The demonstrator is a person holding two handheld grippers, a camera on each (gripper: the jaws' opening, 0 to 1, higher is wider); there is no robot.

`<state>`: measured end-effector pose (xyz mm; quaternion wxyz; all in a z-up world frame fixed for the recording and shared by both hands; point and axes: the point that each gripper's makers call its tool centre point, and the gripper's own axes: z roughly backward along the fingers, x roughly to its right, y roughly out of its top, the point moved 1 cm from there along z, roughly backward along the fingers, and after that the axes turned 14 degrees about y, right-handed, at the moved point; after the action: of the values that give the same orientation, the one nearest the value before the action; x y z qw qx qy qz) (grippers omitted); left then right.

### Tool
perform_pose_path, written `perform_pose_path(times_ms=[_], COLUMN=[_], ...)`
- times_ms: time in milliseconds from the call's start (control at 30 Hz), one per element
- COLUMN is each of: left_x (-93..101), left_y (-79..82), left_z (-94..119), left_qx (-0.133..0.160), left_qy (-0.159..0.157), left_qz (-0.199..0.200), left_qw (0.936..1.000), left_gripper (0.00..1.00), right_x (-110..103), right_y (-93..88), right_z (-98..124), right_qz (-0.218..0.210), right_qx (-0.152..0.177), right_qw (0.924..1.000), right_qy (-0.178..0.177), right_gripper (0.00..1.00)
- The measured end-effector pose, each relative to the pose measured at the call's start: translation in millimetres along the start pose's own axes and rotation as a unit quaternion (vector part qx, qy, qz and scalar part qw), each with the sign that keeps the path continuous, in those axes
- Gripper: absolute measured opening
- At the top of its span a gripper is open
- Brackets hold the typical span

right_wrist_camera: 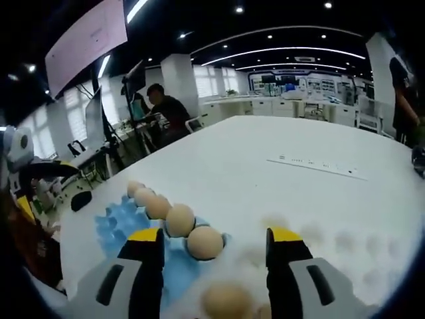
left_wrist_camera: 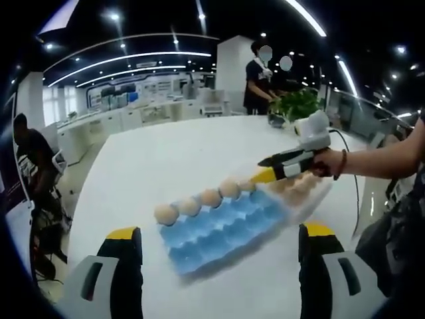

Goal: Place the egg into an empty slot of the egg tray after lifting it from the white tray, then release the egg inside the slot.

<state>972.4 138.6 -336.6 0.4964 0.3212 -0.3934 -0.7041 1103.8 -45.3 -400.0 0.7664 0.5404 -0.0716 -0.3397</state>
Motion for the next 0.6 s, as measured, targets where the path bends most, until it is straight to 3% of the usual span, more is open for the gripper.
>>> perform_pose_path(times_ms=[600], left_x=[6.7], left_y=[-1.2], left_z=[-3], left_qx=[-0.001], left_qy=[-0.010], left_qz=[-0.007], left_qw=[0.9999], left_gripper=[1.00], right_x=[3], right_y=[-14.2], right_z=[19], right_qz=[-0.021], right_qx=[0.008], right_qw=[0.9995], right_qy=[-0.023], right_gripper=[0.62])
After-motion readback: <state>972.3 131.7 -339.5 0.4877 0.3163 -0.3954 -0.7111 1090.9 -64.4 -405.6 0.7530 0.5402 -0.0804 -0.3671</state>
